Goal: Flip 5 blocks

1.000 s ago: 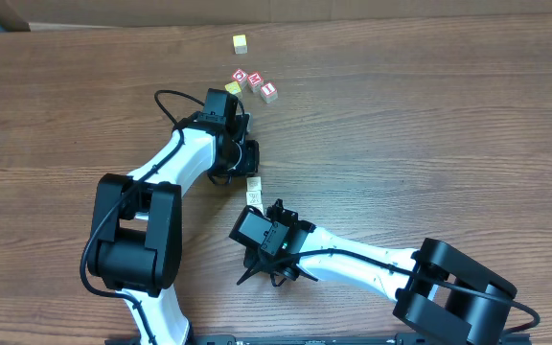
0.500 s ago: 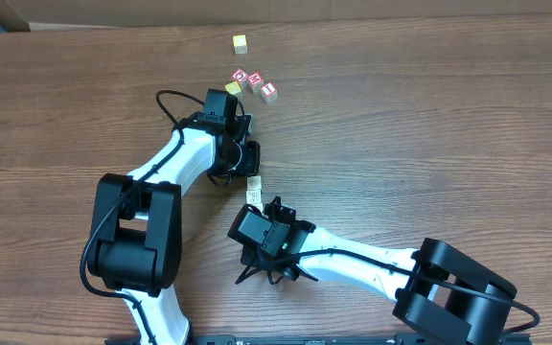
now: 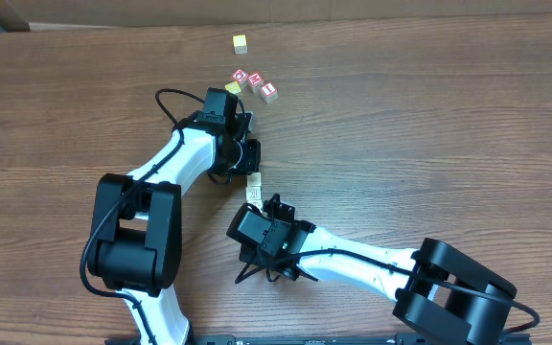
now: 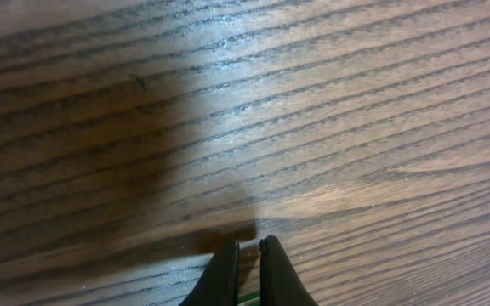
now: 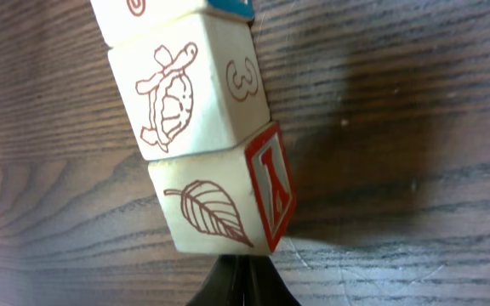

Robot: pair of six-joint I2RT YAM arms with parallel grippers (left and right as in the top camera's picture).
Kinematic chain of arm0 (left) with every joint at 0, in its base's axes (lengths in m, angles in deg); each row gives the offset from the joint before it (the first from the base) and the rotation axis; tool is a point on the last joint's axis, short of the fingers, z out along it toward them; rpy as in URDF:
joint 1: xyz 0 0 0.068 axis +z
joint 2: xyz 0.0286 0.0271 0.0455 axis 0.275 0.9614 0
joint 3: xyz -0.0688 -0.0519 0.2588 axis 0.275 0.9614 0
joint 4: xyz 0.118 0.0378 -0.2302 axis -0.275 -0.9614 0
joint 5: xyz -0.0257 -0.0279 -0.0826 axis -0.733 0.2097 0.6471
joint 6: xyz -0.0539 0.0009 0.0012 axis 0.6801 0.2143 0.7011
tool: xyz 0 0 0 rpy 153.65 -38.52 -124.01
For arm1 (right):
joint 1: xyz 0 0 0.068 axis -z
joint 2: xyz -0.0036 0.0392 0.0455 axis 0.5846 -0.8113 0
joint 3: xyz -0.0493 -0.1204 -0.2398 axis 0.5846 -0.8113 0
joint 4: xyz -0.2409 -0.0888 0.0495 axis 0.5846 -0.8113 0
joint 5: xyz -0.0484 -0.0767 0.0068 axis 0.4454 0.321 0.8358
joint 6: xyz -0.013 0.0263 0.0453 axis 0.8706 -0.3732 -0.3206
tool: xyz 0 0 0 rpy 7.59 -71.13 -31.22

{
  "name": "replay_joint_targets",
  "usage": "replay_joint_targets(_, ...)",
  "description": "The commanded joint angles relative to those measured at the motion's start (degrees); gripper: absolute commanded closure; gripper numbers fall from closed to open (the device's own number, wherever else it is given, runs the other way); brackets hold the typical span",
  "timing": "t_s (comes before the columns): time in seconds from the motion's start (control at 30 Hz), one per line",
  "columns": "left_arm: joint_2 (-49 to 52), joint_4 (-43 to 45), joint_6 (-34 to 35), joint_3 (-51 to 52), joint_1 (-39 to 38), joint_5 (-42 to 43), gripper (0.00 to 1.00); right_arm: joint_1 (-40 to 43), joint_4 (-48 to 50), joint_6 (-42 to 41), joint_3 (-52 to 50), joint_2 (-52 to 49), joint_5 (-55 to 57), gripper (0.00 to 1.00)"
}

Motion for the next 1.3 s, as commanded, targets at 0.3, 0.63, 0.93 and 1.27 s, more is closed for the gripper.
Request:
replay_joint_targets(0.3, -5.16, -11.37, 2.84, -13.14, 2.71, -3.37, 0.96, 4.76, -5.01, 13.05, 1.99, 8.11, -6.16, 0.96)
replay_joint_targets(0.63, -16.81, -32.98, 9.14, -22.12, 7.45, -12.59, 0.96, 22.82, -18.14, 36.09, 2.12, 15.54, -6.10, 0.67)
replay_joint_targets(0.93, -20.46, -43.30, 12.48, -21.88, 7.78, -21.11, 0.64, 40.59, -16.33, 51.19, 2.08, 15.47, 1.40, 0.22)
replay_joint_targets(1.27, -20.39, -43.04, 12.48, -20.46, 7.52, -19.45, 0.00, 49.05, -16.81, 51.25, 1.99, 15.47, 1.40, 0.00)
